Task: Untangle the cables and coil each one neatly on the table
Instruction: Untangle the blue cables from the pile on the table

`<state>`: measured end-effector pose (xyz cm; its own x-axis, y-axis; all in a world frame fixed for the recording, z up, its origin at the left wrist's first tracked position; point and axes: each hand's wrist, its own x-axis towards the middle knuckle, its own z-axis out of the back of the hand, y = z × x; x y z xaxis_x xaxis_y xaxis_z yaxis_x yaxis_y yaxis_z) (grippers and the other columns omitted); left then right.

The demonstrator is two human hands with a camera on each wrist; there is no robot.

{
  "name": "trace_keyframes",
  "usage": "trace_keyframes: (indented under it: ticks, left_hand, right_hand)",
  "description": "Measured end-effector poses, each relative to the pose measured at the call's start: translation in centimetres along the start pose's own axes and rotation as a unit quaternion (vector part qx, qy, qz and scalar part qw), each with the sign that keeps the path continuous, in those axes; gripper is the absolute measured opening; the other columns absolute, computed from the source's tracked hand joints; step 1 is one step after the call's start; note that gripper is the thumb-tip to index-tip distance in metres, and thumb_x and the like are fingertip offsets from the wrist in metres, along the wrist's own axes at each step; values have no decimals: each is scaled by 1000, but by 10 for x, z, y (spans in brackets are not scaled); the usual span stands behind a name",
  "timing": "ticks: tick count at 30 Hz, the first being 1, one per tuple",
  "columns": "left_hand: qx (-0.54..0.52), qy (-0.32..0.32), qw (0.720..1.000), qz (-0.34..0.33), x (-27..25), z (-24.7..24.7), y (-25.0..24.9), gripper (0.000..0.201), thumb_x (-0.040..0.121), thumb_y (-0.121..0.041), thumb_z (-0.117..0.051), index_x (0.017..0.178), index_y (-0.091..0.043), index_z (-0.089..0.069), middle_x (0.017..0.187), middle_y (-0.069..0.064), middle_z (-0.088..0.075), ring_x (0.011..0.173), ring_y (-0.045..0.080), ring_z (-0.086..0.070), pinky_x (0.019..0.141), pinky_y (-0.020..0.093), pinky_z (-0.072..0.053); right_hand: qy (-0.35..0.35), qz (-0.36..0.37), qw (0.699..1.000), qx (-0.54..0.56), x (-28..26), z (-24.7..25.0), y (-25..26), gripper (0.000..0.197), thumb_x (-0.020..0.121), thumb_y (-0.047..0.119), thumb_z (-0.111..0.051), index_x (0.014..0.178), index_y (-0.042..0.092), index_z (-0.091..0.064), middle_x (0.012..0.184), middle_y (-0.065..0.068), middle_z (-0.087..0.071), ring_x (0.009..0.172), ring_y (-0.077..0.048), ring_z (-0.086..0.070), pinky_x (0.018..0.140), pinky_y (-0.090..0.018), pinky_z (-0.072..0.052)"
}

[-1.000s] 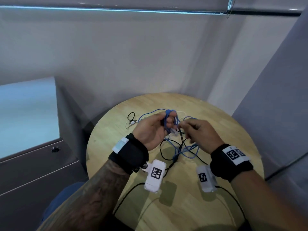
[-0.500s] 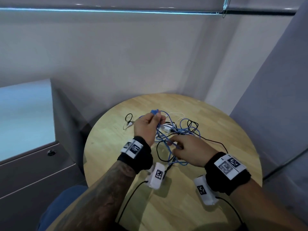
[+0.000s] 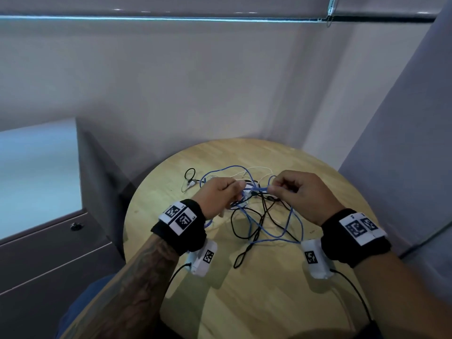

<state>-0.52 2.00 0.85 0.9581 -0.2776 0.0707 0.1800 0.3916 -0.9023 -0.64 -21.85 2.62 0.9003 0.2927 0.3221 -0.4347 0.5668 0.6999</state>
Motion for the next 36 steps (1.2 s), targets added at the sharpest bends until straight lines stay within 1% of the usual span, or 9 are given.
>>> trace_keyframes:
  ticks: [6,9,15,19,22,25,28,31,36]
  left_hand:
    - [-9,-1,1000,-10,-5,2,-7,40,100,-34,-50,64,-17,-52,55,-9,-50,50,12,-42,53,28,-41]
    - [-193,53,979,43,-11,-9,-16,40,96,-37,-52,63,-14,-51,48,-2,-38,44,13,-35,53,27,-38]
    - [-632,63,770,59,-9,-6,-28,27,92,-22,-43,86,-3,-62,64,0,-43,58,13,-40,63,27,-47]
    - [-706,-58,705,13,3,7,-16,24,95,-8,-37,100,1,-59,79,5,-57,69,15,-56,78,30,-52]
    - [-671,-156,725,-5,11,18,-4,17,96,-7,-42,100,-1,-57,84,6,-59,77,15,-59,97,31,-45]
    - [-596,-229,769,-2,14,15,5,15,100,-5,-44,101,-2,-59,87,7,-62,74,15,-61,87,29,-51]
    - [-365,-284,886,-17,11,2,4,16,96,-3,-52,94,-4,-68,84,4,-71,74,17,-64,81,33,-55]
    - [-95,-201,974,-48,4,-13,1,13,92,-9,-60,82,-7,-68,81,5,-72,73,15,-62,78,40,-55]
    - [-8,-54,997,-63,-5,-20,-11,21,94,-26,-50,89,-6,-58,81,9,-63,74,14,-62,75,36,-50]
  right_hand:
    - [-8,-40,998,45,2,13,8,42,101,36,-54,66,13,-61,46,11,-38,44,-5,-30,48,-16,-28]
    - [-46,-52,995,72,4,7,1,43,100,40,-54,65,15,-58,52,6,-35,48,-10,-29,48,-21,-28]
    - [26,-68,992,103,-1,-46,-6,38,104,33,-49,77,10,-62,59,1,-55,52,-13,-53,51,-28,-42]
    - [112,-70,989,69,-12,-63,-1,38,104,35,-48,78,15,-66,65,0,-62,55,-11,-59,50,-28,-47]
    - [113,-8,994,-7,-18,-66,9,37,101,45,-48,76,24,-65,62,-1,-57,57,-11,-51,61,-31,-43]
    - [139,48,989,-12,-20,-61,27,33,98,42,-56,79,16,-63,67,-9,-55,62,-19,-50,61,-34,-40]
    - [148,88,984,-42,-23,-54,43,31,98,37,-57,78,13,-59,63,-8,-48,56,-17,-44,56,-35,-35]
    - [46,105,992,-49,-18,-39,47,28,97,39,-57,80,17,-62,62,-1,-53,57,-14,-49,59,-37,-43]
    - [-90,67,989,-99,-7,-5,38,4,92,32,-68,89,29,-68,54,13,-55,55,-8,-52,55,-31,-42]
